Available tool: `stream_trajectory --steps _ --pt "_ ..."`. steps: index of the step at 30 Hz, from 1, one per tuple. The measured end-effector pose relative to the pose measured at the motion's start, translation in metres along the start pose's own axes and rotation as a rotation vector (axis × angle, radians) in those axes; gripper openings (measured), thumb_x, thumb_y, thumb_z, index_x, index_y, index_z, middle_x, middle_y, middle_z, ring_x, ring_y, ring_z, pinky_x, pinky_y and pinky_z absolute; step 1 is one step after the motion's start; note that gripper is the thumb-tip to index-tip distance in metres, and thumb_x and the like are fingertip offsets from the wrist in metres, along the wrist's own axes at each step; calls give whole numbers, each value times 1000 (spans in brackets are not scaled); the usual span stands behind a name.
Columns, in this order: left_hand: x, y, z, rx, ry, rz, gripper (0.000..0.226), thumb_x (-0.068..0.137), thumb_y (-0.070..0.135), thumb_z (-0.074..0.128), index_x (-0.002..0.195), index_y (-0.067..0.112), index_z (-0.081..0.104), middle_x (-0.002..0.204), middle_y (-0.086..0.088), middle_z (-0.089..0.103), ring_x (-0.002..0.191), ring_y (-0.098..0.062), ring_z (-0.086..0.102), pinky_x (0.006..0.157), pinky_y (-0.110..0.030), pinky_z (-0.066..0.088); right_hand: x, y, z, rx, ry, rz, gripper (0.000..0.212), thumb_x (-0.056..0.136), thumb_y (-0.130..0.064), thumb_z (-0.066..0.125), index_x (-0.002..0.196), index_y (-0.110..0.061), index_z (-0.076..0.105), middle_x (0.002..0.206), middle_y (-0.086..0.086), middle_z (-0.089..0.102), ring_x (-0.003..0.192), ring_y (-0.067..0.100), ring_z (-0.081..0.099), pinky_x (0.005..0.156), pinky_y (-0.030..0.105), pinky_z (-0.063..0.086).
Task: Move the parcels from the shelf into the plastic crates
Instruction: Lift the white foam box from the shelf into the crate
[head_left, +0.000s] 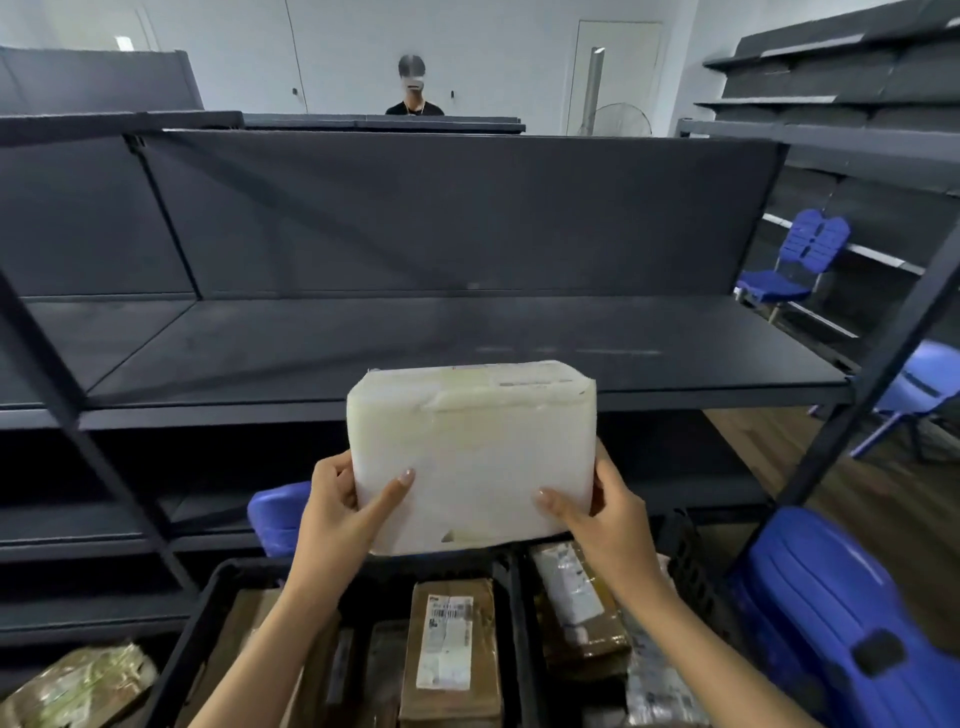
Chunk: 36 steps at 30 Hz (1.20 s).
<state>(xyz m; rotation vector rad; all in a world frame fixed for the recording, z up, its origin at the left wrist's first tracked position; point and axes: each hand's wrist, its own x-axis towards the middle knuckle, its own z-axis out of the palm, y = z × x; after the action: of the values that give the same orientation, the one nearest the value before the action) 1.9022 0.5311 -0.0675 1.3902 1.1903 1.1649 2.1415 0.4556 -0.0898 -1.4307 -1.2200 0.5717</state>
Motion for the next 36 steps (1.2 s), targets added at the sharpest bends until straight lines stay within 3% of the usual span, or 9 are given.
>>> stream_trajectory --steps 3,6,8,12,15,17,22,26,36 --pt "-7 11 -10 -207 120 -196 51 86 62 50 80 13 61 84 -10 63 82 -26 58 75 -38 46 -23 2 3 -42 7 -26 88 74 -50 71 148 -30 28 114 -17 63 102 -2 61 80 19 55" --pt "-8 15 -24 -234 74 -327 89 61 89 49 94 7 61 96 -18 66 79 -28 61 68 -38 52 -39 8 1 -85 -7 -29 99 68 -68 67 149 -30 25 118 -18 60 107 -2 59 85 21 55" --pt "-12 17 -28 -168 50 -349 101 48 90 59 106 7 60 103 -17 67 83 -31 66 60 -34 54 -43 9 -1 -110 -18 -35 98 69 -64 68 150 -33 23 121 -19 58 111 -4 56 88 21 54" --pt "-31 26 -23 -80 -61 -198 50 73 59 62 104 20 69 103 -6 72 98 -27 66 78 -35 51 -46 -2 -10 -90 -84 -5 91 69 -61 70 145 -40 24 118 -27 58 109 -15 51 84 8 48" --pt "-44 31 -18 -30 -71 -58 24 83 45 64 98 27 70 94 5 73 92 -17 67 72 -28 48 -46 -14 -19 47 -123 82 89 63 -84 51 139 -37 39 109 -33 64 105 -15 55 82 5 45" --pt "-52 32 -13 -24 -62 -22 14 91 32 61 102 29 68 91 12 73 83 -1 67 68 -22 45 -44 -19 -22 113 -133 158 88 61 -91 38 132 -39 46 108 -34 64 104 -17 55 92 10 44" --pt "-64 23 -13 -49 -35 -26 17 90 27 60 106 29 65 92 17 72 83 0 67 73 -22 47 -39 -30 -20 169 -91 222 66 83 -70 39 132 -29 54 117 -15 66 114 -1 58 102 24 43" --pt "-67 14 -15 -57 -11 -61 20 89 30 61 109 30 65 96 12 72 96 -8 65 78 -24 47 -38 -34 -18 147 -74 183 33 94 -36 49 126 -33 57 107 -18 70 100 -7 62 79 8 49" --pt "-59 10 -16 -33 19 -19 27 89 32 60 114 22 62 102 3 69 96 -15 65 77 -25 49 -42 -24 -11 161 -82 161 46 87 -43 49 132 -36 50 111 -19 68 105 -4 62 85 13 50"
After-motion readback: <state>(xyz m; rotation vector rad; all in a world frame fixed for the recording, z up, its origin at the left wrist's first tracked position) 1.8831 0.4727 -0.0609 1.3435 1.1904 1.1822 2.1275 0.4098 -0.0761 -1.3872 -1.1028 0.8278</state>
